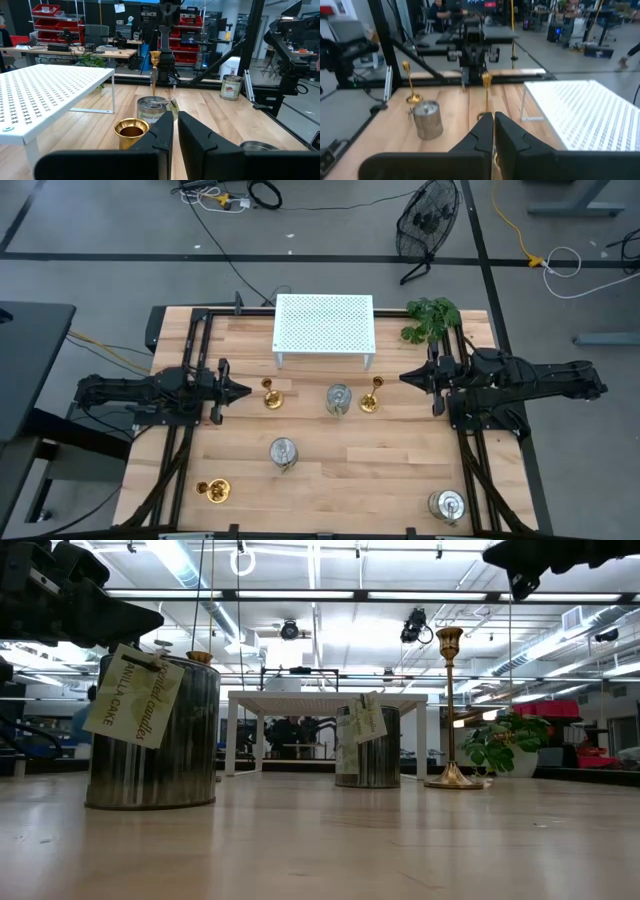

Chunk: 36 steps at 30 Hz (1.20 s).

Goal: Pick & Place candle stick holders
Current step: Put the right candle holder on the shelf

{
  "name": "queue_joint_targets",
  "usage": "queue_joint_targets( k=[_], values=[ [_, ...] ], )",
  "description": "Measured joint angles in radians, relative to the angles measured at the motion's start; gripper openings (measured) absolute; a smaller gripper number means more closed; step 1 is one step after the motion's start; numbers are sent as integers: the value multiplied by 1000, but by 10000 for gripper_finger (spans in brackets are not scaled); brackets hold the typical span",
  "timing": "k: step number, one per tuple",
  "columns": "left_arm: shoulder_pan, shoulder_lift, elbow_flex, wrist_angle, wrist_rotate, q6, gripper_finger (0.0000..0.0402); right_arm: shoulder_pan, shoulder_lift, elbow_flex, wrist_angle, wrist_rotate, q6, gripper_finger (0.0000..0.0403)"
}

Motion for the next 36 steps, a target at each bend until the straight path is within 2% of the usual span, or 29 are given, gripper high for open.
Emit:
queue_joint_targets(
  k=[14, 28, 36],
  values=[
    [0, 0, 0, 0, 0, 0, 32, 0, 3, 0, -239, 2, 1, 21],
    [0, 0, 0, 0, 0, 0, 32, 0, 106, 0, -263, 4, 5, 21],
    [0, 0, 0, 0, 0, 0, 32, 0, 200, 0, -260, 63, 32, 28]
  ],
)
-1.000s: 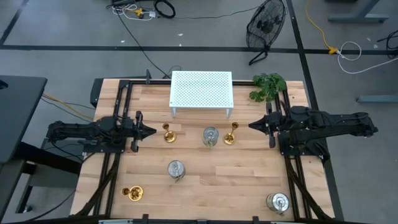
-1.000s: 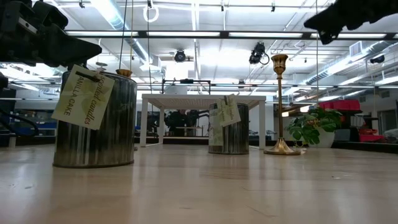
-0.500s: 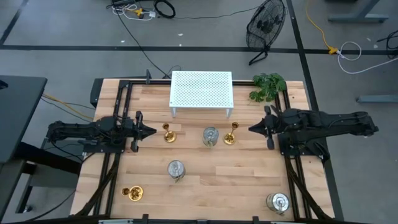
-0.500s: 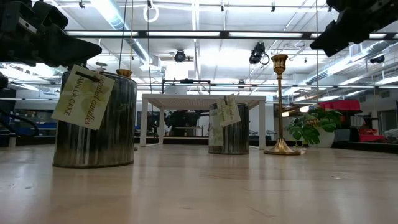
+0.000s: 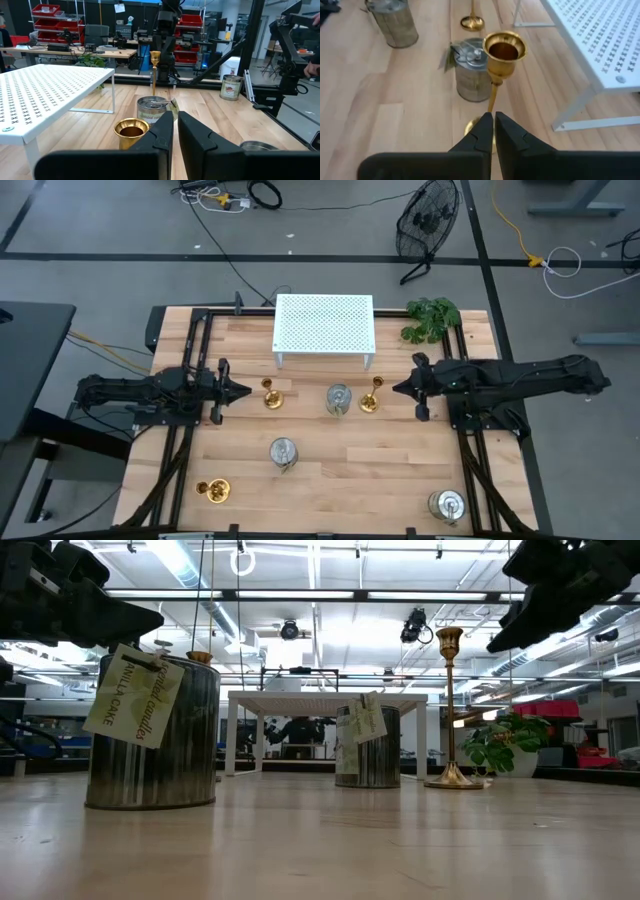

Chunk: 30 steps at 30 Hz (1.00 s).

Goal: Pick & Place candle stick holders
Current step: Put the right candle holder on the shelf

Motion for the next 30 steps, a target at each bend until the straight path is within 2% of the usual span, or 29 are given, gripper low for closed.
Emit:
queue_joint_targets(
  k=[5, 15, 20, 30],
  values=[
    [0, 0, 0, 0, 0, 0, 32, 0, 55, 0, 0, 0, 25, 56],
    [0, 0, 0, 0, 0, 0, 32, -1, 161, 0, 81, 1, 41, 146],
    [0, 0, 0, 0, 0, 0, 32, -10, 199, 0, 131, 57, 40, 183],
    [0, 0, 0, 0, 0, 0, 32, -31, 286, 0, 203, 42, 44, 227]
  ],
)
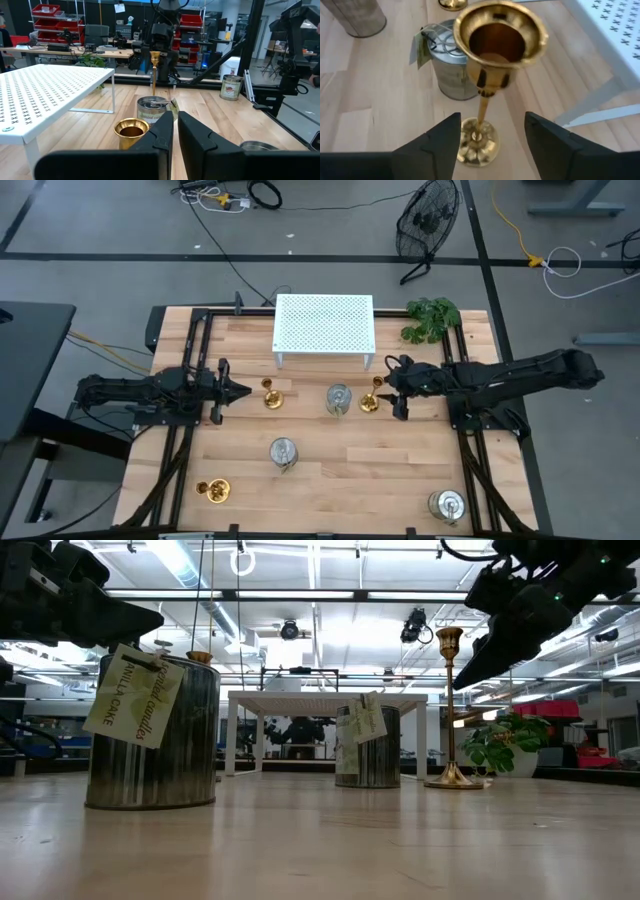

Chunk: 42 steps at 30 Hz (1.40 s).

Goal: Pick & Place candle stick holders
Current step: Put the right candle holder on the shelf

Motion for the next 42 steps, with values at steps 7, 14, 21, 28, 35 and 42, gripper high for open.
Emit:
queue_joint_targets(
  k=[7, 14, 21, 28, 35, 42],
  values=[
    [0, 0, 0, 0, 0, 0, 32, 0, 55, 0, 68, 0, -4, 228],
    [0, 0, 0, 0, 0, 0, 32, 0, 83, 0, 98, 0, -5, 211],
    [0, 0, 0, 0, 0, 0, 32, 0, 89, 0, 109, 0, -5, 184],
    [0, 0, 0, 0, 0, 0, 32, 0, 89, 0, 121, 0, -5, 152],
    [0, 0, 0, 0, 0, 0, 32, 0, 88, 0, 121, 0, -5, 124],
    [0, 0, 0, 0, 0, 0, 32, 0, 88, 0, 121, 0, -5, 100]
  ],
)
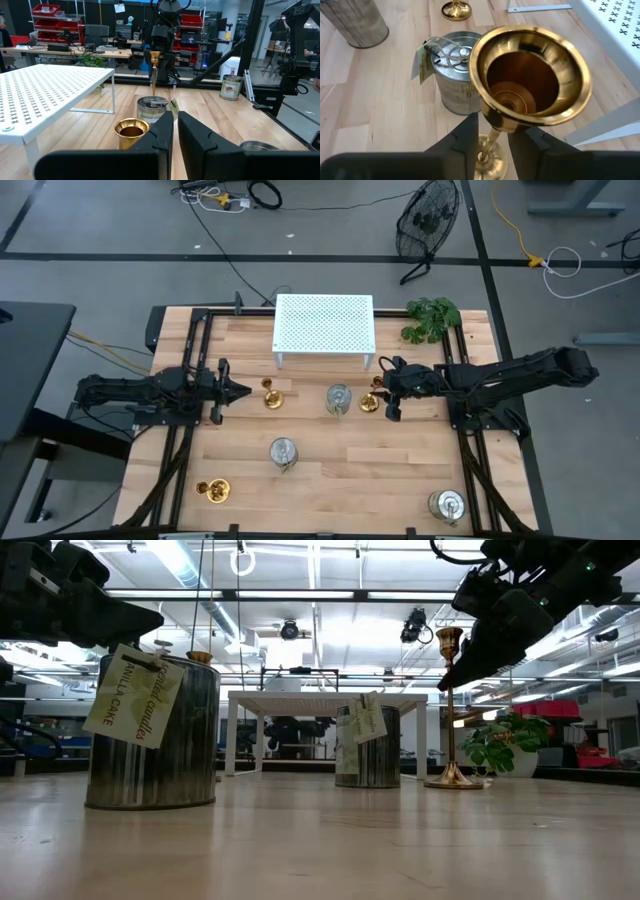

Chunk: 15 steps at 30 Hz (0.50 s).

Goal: Pick & Place candle stick holders
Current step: Put the right candle holder on the shelf

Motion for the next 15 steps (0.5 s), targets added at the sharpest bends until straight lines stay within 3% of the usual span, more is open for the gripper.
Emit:
queue_joint_targets(
  k=[15],
  values=[
    [0, 0, 0, 0, 0, 0, 32, 0, 0, 0, 0, -1, 0, 61]
  ],
)
